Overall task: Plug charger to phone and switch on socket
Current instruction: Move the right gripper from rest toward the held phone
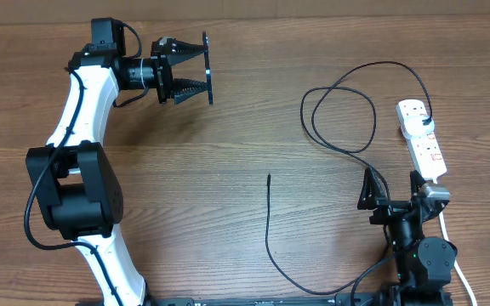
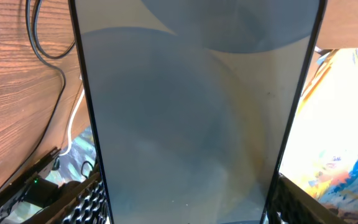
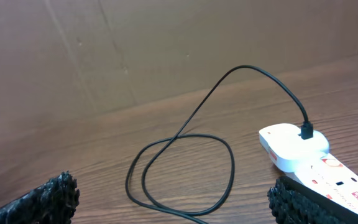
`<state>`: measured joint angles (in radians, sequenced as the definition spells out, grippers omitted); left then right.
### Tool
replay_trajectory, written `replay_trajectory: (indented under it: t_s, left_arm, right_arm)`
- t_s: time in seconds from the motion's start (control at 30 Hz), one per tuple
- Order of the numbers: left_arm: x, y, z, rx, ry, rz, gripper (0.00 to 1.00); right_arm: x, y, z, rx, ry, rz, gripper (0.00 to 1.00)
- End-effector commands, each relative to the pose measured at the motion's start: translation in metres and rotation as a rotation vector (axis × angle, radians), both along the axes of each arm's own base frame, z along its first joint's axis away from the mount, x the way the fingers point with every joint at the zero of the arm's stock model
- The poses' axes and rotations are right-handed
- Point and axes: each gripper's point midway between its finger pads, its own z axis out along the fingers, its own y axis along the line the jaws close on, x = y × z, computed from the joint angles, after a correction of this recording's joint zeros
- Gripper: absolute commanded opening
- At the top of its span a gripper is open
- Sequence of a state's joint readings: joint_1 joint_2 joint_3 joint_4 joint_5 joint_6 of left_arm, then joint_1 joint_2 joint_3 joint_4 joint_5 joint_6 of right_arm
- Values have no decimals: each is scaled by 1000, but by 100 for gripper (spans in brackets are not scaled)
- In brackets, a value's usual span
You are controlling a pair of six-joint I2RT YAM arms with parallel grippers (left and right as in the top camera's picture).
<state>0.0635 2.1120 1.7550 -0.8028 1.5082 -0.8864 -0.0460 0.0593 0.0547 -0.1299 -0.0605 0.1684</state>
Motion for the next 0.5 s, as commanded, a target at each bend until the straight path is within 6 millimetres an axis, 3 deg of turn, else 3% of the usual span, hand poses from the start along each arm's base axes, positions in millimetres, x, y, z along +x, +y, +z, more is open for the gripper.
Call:
replay_trajectory:
  t_s: [0.0, 0.17, 0.23, 0.47]
  left_arm:
    - [-1, -3, 18, -46, -67, -29, 4]
    - [-1, -3, 18, -44, -67, -28, 4]
    - [-1, -3, 18, -44, -68, -28, 4]
    - [-1, -3, 18, -42, -75, -28, 4]
  right_arm:
    - [2, 2, 23, -9, -11, 17, 100]
    - [16, 12, 53, -4, 43, 78, 100]
    - [29, 25, 71, 7, 91, 157, 100]
    - [64, 69, 98, 111, 324, 436, 100]
